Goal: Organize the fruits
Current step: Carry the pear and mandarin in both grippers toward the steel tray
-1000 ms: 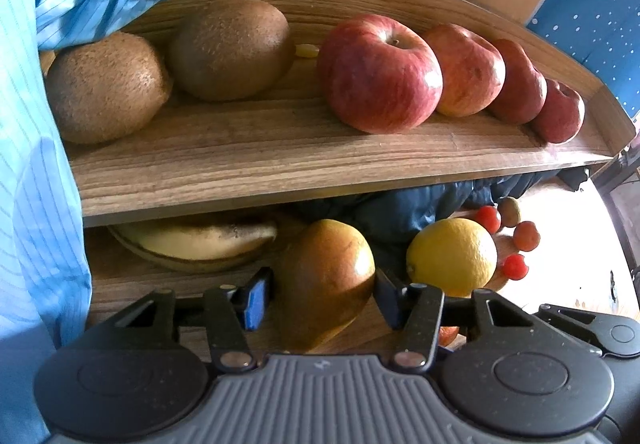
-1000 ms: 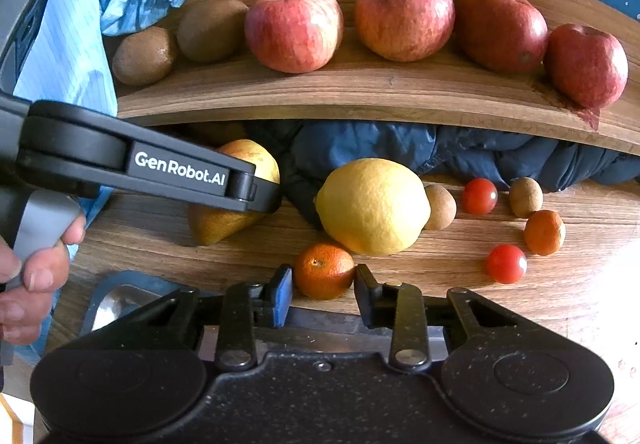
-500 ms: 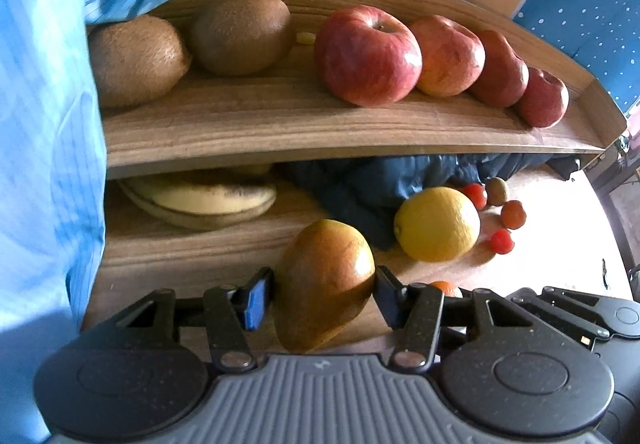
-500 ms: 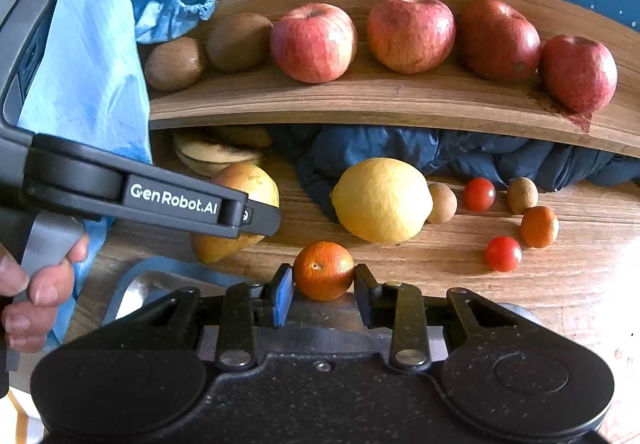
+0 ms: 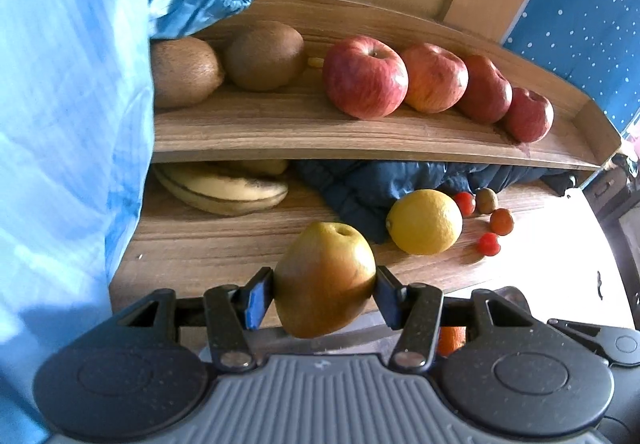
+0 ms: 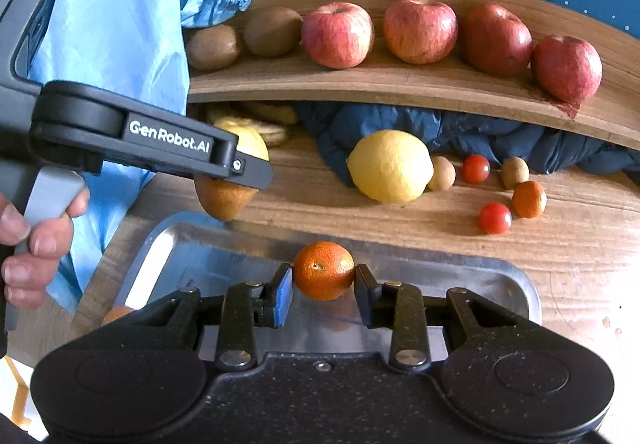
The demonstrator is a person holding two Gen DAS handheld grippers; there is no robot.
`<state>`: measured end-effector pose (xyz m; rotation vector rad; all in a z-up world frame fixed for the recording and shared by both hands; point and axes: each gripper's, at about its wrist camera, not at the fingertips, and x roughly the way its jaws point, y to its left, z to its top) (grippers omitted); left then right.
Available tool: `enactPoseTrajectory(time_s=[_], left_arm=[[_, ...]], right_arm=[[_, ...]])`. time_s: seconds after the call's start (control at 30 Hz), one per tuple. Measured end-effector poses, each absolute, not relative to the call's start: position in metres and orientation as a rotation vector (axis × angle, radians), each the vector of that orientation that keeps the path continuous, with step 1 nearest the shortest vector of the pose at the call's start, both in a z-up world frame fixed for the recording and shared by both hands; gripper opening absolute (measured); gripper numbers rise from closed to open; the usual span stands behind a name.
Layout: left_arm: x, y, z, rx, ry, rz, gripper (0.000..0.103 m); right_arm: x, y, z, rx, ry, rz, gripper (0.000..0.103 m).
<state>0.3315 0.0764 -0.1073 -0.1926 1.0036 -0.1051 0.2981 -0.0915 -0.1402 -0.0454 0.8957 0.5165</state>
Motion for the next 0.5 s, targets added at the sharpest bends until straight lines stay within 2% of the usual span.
enactPoseTrajectory(time_s=[0.5], left_arm=[[0.29, 0.059, -0.104, -0.227, 1.033, -0.117, 0.058]], right_arm=[[0.273, -0.121, -0.139, -0.06, 0.902, 0.529, 0.035]])
